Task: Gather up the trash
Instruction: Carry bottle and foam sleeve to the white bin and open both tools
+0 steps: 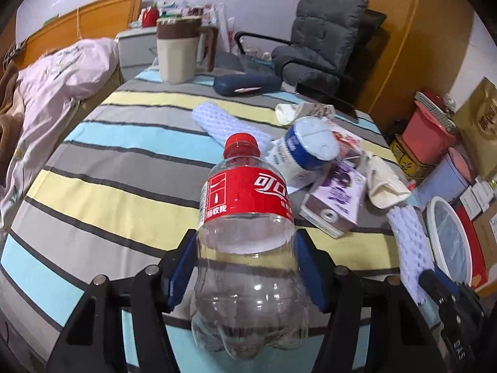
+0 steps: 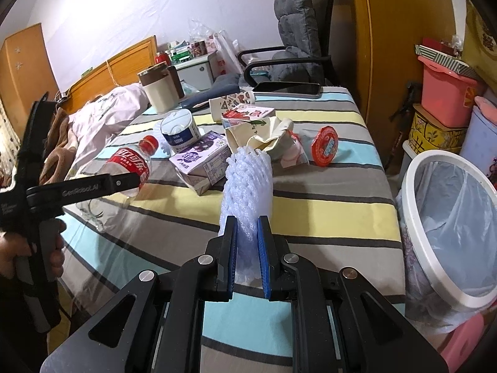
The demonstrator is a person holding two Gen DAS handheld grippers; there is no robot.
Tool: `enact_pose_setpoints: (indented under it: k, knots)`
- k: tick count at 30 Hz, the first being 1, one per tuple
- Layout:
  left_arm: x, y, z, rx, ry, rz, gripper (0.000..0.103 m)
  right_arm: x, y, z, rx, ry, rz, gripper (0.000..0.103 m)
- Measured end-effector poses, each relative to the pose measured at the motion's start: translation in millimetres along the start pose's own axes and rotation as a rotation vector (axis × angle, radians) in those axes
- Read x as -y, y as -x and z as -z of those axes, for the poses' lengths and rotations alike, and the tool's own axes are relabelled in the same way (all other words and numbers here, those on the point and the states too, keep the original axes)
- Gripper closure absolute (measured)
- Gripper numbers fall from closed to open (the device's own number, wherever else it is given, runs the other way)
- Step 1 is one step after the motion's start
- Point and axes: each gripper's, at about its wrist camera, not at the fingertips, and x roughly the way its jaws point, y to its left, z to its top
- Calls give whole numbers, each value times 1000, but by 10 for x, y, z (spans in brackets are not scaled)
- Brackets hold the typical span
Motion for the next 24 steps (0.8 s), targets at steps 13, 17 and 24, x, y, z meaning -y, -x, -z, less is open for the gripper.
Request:
enact_pose_setpoints:
  k: [13,17,24]
  knots:
    - [415,491,128,92,-114,79,38,161,319,-9,80,-50,49,88]
    - [644,624,104,125,-161,129,38,280,472,-14,117,-73,84,88]
    - [1150,685,81,138,-252,218,38,550,742,0,171,-123,165,88]
